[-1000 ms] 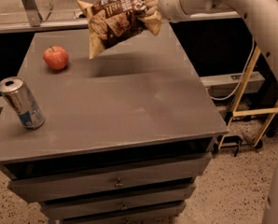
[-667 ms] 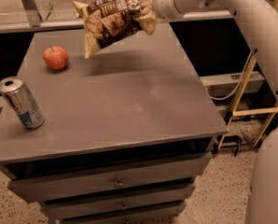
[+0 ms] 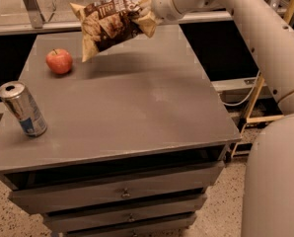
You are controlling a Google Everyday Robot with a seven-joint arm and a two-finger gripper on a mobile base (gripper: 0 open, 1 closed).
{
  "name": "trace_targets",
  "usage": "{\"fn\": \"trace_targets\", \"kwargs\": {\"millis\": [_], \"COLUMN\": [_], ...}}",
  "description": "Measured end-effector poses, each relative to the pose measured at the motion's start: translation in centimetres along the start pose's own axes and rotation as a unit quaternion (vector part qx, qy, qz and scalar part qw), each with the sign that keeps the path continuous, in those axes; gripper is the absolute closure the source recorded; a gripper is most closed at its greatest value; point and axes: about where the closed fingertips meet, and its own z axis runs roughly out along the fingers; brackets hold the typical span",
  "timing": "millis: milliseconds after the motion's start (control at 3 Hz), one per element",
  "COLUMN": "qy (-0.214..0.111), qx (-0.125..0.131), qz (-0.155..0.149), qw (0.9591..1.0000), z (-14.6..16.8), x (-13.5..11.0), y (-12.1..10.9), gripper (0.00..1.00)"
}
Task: Move brown chip bag near apple
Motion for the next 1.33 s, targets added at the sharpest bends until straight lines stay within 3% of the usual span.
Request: {"fn": "trace_targets", "kwargs": {"millis": [333,667,1333], "qy": [0.011,0.034,0.033], "qx": [0.007,0.024,0.011], "qz": [0.009,0.030,0.019], "qw": [0.9999,0.9987,0.9992], "z": [1.2,4.6,5.1], "x": [-0.1,1.9,1.1], "y": [-0.1,0.5,2.0], "gripper": [1.00,1.00,1.00]}}
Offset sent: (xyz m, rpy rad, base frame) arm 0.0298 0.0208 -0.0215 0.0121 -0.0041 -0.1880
